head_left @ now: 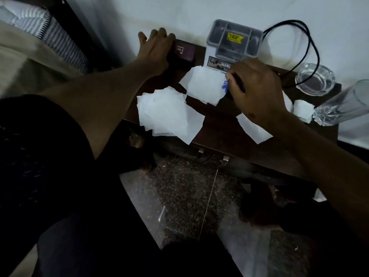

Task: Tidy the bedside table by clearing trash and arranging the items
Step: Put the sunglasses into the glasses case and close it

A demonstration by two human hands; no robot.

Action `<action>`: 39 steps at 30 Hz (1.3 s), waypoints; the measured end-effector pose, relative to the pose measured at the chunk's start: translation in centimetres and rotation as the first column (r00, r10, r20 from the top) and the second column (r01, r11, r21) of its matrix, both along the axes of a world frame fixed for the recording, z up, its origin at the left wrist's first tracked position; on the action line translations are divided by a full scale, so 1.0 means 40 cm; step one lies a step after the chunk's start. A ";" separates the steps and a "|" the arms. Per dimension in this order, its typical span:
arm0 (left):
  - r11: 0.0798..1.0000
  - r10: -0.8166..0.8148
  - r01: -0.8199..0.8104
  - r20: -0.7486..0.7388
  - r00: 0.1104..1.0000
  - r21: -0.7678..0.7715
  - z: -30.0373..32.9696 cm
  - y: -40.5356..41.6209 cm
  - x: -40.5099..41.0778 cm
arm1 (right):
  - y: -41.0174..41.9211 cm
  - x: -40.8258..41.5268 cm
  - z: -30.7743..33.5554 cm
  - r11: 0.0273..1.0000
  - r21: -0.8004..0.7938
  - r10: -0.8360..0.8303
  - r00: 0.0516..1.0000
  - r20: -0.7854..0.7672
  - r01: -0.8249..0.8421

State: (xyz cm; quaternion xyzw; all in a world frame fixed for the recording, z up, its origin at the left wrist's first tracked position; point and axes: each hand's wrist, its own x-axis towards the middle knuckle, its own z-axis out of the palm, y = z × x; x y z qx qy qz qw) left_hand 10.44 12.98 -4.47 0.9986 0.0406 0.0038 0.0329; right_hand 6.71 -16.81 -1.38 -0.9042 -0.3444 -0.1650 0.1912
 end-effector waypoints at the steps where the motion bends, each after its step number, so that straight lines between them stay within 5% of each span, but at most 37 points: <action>1: 1.000 0.013 -0.013 0.009 1.000 -0.016 0.004 0.001 -0.003 | -0.010 -0.003 0.004 1.000 -0.012 0.021 1.000 0.013 -0.021; 9: 0.852 0.197 -0.136 0.069 0.978 -0.505 0.141 -0.040 -0.146 | -0.091 -0.016 0.060 0.997 0.069 0.026 0.997 -0.068 -0.022; 13: 0.627 0.151 -0.108 -0.016 0.988 -0.771 0.178 -0.117 -0.248 | -0.032 -0.031 0.097 0.991 0.099 0.107 0.983 -0.148 -0.093; 21: 0.319 0.110 -0.076 -0.043 0.993 -0.945 0.113 -0.225 -0.293 | -0.022 -0.065 0.069 0.974 0.081 0.226 0.925 -0.306 -0.212; 29: 0.077 0.110 -0.210 -0.201 0.973 -0.975 0.075 -0.248 -0.301 | -0.033 -0.073 0.043 0.955 -0.114 0.236 0.936 -0.263 -0.273; 33: 0.028 0.058 -0.241 -0.239 0.969 -0.970 0.071 -0.255 -0.301 | -0.024 -0.084 0.022 0.941 -0.250 0.182 0.963 -0.200 -0.230; 39: 0.013 -0.056 -0.286 -0.287 0.956 -0.958 0.055 -0.234 -0.315 | -0.058 -0.031 0.023 0.986 0.032 0.165 0.918 -0.360 -0.165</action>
